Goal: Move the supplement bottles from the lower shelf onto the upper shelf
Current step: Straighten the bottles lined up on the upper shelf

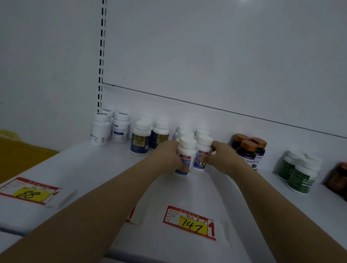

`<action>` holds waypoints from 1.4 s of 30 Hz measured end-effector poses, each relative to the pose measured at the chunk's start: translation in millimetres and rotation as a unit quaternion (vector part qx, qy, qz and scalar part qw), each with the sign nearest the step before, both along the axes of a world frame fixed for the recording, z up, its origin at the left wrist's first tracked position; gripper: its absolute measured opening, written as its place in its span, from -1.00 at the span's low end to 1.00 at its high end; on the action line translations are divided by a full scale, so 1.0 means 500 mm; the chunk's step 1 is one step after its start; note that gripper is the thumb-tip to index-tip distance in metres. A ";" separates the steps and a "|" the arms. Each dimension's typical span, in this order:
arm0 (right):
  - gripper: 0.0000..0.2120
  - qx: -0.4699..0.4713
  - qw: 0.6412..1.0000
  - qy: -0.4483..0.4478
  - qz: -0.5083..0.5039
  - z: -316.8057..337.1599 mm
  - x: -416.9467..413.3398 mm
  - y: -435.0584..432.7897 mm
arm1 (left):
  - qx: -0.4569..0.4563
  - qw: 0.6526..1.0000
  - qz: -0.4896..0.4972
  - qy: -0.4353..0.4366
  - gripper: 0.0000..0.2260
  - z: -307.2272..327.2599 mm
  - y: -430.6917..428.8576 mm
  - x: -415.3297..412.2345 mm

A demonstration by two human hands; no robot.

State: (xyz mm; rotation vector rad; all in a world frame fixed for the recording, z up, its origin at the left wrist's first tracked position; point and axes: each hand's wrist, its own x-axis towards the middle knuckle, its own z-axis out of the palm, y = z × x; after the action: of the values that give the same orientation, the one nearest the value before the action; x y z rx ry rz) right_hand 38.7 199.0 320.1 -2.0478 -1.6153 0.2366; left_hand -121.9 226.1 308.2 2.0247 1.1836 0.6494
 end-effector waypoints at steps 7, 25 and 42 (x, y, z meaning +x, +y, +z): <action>-0.65 -0.002 1.000 -0.015 0.006 -0.001 -0.003 -0.003 | -0.010 1.000 -0.003 -0.013 -0.51 0.003 -0.004 0.000; -0.46 -0.027 0.998 -0.031 -0.043 0.002 -0.031 -0.054 | 0.033 0.997 0.062 0.017 -0.50 -0.002 -0.029 0.015; -0.51 -0.135 0.969 -0.206 -0.014 0.059 -0.066 -0.311 | 0.104 0.955 -0.005 0.277 -0.58 0.043 -0.190 -0.053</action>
State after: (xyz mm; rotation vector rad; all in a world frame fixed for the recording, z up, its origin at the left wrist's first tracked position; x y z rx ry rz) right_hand 5.5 43.7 349.7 -2.4498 -1.8795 0.0182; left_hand -148.6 131.3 329.7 2.4854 1.4631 0.1986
